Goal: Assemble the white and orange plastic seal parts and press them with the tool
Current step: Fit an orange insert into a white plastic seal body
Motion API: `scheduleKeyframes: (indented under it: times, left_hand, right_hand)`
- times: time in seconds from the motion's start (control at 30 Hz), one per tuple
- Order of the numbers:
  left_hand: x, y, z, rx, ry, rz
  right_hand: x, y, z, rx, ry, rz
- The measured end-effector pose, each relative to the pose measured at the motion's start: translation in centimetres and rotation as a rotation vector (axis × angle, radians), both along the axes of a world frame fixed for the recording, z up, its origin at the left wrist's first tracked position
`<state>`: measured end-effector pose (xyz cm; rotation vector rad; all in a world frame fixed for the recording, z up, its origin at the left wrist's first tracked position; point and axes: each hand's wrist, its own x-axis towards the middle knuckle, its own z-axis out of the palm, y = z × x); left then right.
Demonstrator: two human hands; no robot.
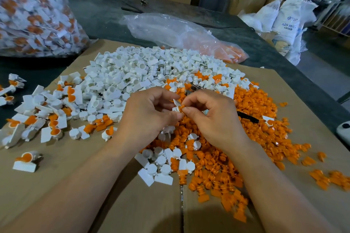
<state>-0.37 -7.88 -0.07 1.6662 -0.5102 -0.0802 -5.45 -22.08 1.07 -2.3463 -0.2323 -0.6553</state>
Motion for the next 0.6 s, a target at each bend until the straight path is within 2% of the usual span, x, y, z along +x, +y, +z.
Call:
scheduleKeyframes:
  times: [0.6]
  left_hand:
    - [-0.16,0.14,0.04,-0.04,-0.014,0.002]
  right_hand:
    - [-0.08,0.09,0.04,0.073,0.047,-0.016]
